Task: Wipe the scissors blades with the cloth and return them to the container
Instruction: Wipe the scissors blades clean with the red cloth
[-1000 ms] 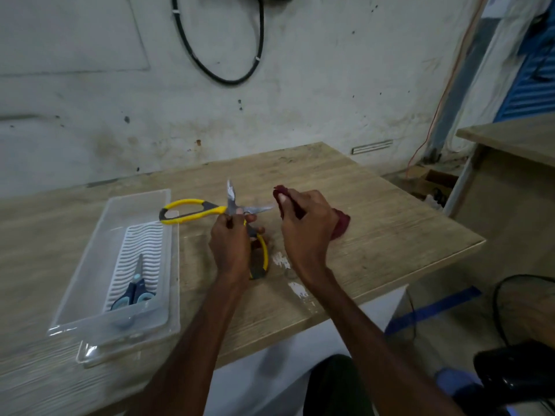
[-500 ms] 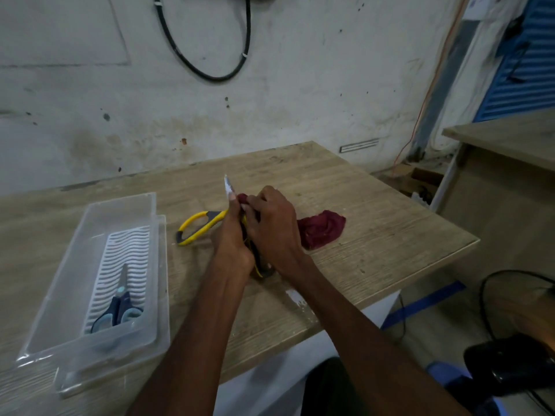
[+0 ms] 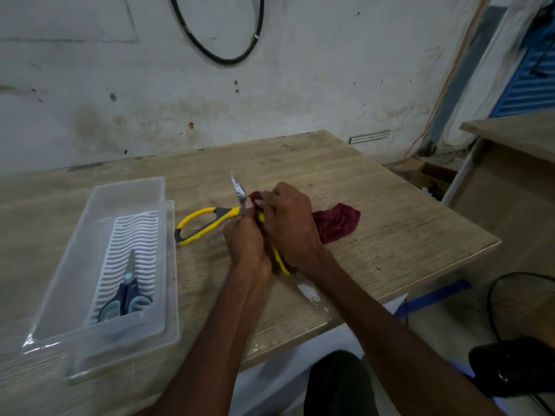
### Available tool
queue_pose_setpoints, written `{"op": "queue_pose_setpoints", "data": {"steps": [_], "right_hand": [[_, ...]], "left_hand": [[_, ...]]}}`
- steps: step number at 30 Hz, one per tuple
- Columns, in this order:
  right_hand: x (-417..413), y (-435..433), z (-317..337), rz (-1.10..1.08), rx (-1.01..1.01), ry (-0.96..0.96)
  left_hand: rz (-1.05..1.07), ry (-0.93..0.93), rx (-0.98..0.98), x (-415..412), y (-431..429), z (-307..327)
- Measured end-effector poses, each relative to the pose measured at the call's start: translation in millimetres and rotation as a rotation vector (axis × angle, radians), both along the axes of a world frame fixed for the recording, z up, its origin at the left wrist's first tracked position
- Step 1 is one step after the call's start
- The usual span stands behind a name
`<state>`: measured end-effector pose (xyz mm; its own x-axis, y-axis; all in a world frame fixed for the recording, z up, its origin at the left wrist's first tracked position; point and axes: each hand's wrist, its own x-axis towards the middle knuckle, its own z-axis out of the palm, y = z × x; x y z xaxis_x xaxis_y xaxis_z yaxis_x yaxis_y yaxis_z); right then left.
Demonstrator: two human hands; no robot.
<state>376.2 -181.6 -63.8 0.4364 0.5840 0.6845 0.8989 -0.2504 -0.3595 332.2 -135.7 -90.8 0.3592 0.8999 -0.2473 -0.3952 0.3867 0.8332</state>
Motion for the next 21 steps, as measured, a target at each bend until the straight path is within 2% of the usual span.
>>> {"op": "queue_pose_setpoints", "data": {"steps": [5, 10, 13, 15, 19, 21], "right_hand": [[37.4, -10.7, 6.7, -0.216, -0.001, 0.043], [2.5, -11.7, -4.1, 0.032, -0.011, -0.055], [23.0, -17.5, 1.2, -0.069, -0.061, -0.045], [36.9, -24.5, 2.9, -0.128, -0.022, 0.017], [21.5, -24.5, 4.3, 0.005, 0.057, 0.101], [9.7, -15.7, 2.1, 0.046, -0.025, 0.063]], "left_hand": [[0.085, 0.212, 0.2, -1.7, -6.0, 3.6], [0.075, 0.265, 0.18, -6.1, -8.2, 4.6], [0.078, 0.242, 0.172, -6.2, -10.2, 4.4], [0.071, 0.28, 0.207, -6.8, -10.9, 4.4], [0.059, 0.279, 0.227, -9.2, -12.7, 8.3], [0.075, 0.312, 0.216, -9.0, -14.1, 8.9]]}}
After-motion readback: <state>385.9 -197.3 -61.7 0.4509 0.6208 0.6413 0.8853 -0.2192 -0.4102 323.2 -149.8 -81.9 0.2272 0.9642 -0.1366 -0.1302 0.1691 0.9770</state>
